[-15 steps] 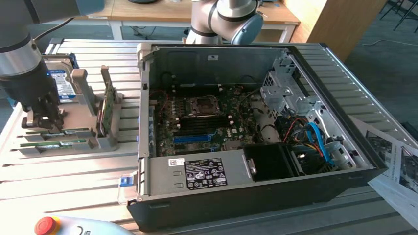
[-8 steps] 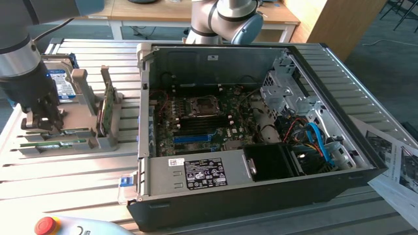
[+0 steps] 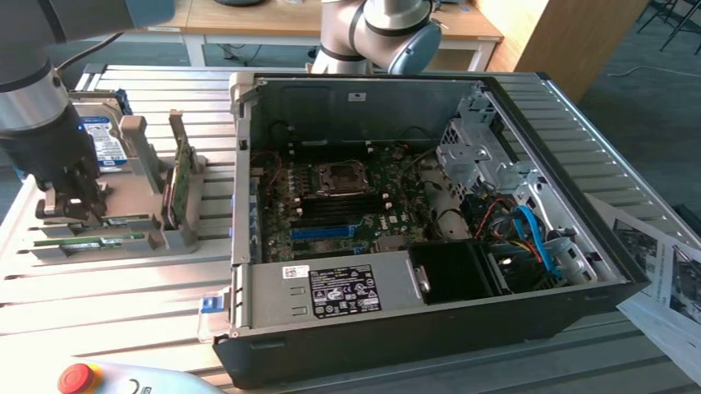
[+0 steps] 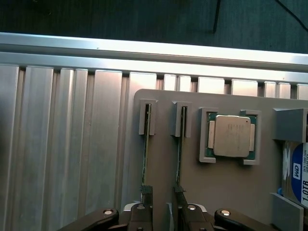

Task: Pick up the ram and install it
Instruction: 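Pick up the ram and move it above insertion slot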

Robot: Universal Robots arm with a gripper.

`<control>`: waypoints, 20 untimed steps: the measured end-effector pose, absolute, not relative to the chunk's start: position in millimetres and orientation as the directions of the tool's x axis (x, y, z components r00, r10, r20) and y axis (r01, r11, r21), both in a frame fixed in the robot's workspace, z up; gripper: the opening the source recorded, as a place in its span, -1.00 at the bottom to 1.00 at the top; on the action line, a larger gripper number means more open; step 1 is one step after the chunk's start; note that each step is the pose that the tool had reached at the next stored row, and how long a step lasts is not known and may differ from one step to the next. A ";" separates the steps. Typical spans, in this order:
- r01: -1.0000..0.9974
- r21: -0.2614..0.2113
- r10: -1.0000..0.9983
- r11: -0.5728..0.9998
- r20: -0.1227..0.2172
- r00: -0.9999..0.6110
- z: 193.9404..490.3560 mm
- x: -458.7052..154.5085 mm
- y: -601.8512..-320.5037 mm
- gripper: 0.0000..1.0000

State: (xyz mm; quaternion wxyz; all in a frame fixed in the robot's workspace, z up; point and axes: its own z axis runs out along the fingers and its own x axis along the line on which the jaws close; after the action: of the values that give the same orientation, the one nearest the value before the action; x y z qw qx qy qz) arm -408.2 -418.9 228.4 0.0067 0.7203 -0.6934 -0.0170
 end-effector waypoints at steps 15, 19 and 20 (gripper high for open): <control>-0.999 0.033 -0.999 -0.038 -0.015 0.038 225.7 -408.1 -418.9 -0.40; -0.999 0.033 -0.999 -0.038 -0.015 0.038 224.7 -408.2 -418.9 -0.40; -0.999 0.033 -0.999 -0.038 -0.015 0.038 224.5 -408.2 -418.9 -0.40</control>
State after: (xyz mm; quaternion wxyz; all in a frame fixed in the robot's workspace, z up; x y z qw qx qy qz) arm -408.2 -418.9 224.5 0.0067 0.7203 -0.6934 -0.0170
